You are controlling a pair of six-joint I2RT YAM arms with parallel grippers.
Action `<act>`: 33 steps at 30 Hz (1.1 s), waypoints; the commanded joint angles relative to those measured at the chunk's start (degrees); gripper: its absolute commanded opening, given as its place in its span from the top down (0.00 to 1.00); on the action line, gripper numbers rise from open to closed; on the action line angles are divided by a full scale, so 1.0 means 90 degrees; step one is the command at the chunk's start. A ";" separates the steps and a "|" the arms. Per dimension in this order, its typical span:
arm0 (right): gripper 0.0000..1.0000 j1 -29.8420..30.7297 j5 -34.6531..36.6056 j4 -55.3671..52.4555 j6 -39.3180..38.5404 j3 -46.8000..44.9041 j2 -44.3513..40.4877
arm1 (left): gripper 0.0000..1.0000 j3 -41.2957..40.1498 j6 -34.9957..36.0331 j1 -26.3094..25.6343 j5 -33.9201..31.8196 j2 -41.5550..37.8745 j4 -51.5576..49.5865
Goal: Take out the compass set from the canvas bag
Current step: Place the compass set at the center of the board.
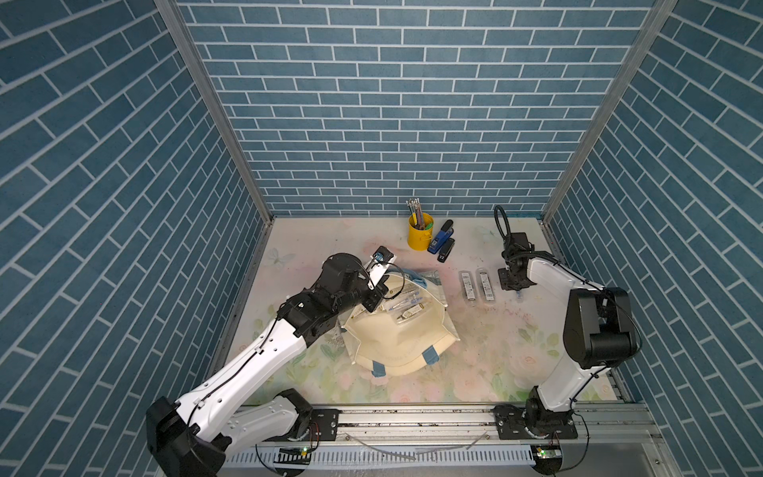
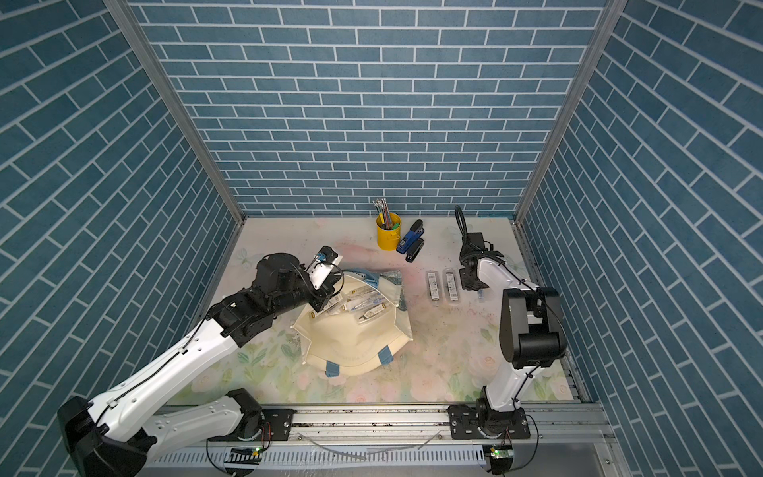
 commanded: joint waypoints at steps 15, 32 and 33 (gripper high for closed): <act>0.91 -0.0026 -0.0143 0.0397 0.0038 0.0775 0.0954 | 1.00 -0.0033 -0.0056 0.0003 0.0073 -0.0160 0.0356; 0.72 0.0089 -0.0260 0.0456 0.0207 0.0987 0.1255 | 1.00 -0.0072 -0.0049 0.0001 0.0073 -0.0202 0.0347; 0.70 0.0112 -0.0243 0.0428 0.0205 0.1014 0.1250 | 1.00 -0.0072 -0.0050 -0.0001 0.0073 -0.0202 0.0349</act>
